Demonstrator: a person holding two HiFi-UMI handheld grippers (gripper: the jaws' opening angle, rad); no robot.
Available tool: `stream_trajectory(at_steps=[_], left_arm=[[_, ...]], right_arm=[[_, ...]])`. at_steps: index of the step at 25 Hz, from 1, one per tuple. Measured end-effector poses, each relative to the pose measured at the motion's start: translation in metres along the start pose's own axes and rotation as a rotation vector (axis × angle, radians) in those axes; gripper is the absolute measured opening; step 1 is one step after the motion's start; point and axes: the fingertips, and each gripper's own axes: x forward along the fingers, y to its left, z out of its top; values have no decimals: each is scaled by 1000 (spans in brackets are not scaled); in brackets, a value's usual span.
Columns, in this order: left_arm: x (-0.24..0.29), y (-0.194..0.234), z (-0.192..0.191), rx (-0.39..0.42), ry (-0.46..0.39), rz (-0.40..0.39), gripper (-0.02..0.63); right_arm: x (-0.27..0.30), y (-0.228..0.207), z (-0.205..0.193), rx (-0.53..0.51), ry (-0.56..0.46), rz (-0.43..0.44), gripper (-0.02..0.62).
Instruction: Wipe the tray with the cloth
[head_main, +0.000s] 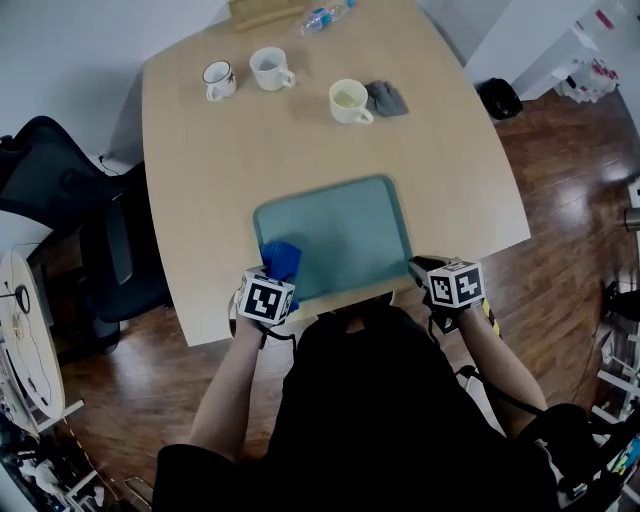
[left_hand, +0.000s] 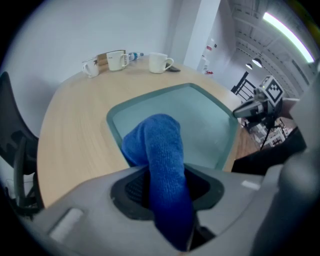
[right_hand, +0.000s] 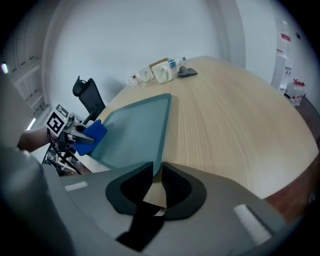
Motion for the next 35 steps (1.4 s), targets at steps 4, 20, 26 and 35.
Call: stream_trajectory(at_steps=[4, 20, 26, 35], left_arm=[[-3, 1, 2, -26, 4, 30, 150], [72, -173, 103, 329, 33, -120, 150], [86, -215, 134, 336, 17, -162, 147], [74, -190, 102, 374, 6, -131, 146]], right_arm=[[-1, 2, 1, 12, 8, 78, 57], [2, 5, 3, 51, -20, 167, 49], [3, 3, 4, 47, -22, 174, 49], [2, 0, -2, 47, -18, 157, 49]])
